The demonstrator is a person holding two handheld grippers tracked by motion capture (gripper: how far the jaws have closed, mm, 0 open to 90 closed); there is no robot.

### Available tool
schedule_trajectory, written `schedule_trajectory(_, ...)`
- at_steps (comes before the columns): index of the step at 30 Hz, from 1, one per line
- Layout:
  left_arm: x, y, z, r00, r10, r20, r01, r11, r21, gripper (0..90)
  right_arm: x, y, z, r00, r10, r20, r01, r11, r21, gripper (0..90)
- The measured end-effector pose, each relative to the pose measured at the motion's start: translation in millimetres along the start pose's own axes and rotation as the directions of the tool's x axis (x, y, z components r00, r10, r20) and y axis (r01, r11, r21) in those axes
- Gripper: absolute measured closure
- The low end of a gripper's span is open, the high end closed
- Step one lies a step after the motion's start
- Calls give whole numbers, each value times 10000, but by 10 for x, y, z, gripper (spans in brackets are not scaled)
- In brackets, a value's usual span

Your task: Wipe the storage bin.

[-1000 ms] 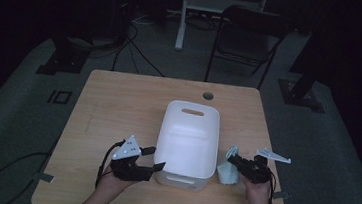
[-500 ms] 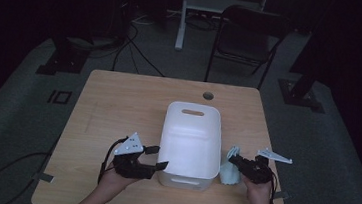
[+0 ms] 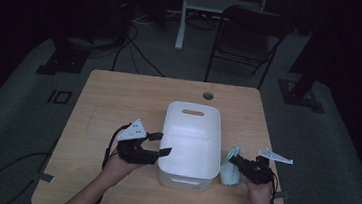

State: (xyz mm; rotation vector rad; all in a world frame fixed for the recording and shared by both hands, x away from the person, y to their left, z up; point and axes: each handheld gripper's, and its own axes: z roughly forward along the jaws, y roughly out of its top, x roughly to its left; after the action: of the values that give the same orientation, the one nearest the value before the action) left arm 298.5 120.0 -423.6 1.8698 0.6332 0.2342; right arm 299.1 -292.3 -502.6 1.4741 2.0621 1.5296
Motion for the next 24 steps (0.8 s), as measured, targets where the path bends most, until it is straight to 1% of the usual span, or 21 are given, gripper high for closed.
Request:
schedule_trajectory(3,83,64,46,9999,-39,-142,38,10000,-48,377,-1,-2,3,10000,20,-20,-20,10000,12,781)
schedule_trajectory(6,180,139,96,9992,117,-371,-116,9999,16,377,1,-5,7,10000,-28,-40,28,10000,32,780)
schedule_trajectory(8,259,190,130,9988,93,-473,-95,9999,-35,376,0,-4,6,10000,13,-44,-13,10000,17,780)
schedule_trajectory(10,308,225,166,9982,109,-587,-111,9999,-32,369,1,-6,4,10000,-24,-42,24,10000,12,780)
schedule_trajectory(11,339,242,188,9976,207,-659,-208,9998,-9,368,1,-7,5,10000,-18,-55,18,10000,29,780)
schedule_trajectory(13,423,284,249,9973,182,-709,-177,9998,78,362,-4,-8,7,10000,-1,-55,1,10000,28,779)
schedule_trajectory(14,437,291,264,9968,228,-770,-222,9997,86,349,-6,-10,9,10000,5,-100,-4,10000,21,779)
schedule_trajectory(15,472,308,296,9949,381,-929,-365,9992,184,349,-5,-11,10,10000,-4,-97,4,10000,21,778)
schedule_trajectory(17,532,326,344,9946,468,-927,-442,9986,295,349,-3,-14,19,9999,-20,-114,21,10000,82,777)
schedule_trajectory(19,607,341,398,9944,407,-977,-382,9989,269,350,-8,-16,26,9999,18,-119,-17,10000,88,777)
schedule_trajectory(22,697,370,476,9934,504,-1035,-453,9977,507,350,-7,-22,34,9998,52,-165,-50,9999,145,776)
schedule_trajectory(24,769,387,519,9938,576,-956,-524,9971,556,350,-12,-25,36,9999,12,-165,-9,9999,149,776)
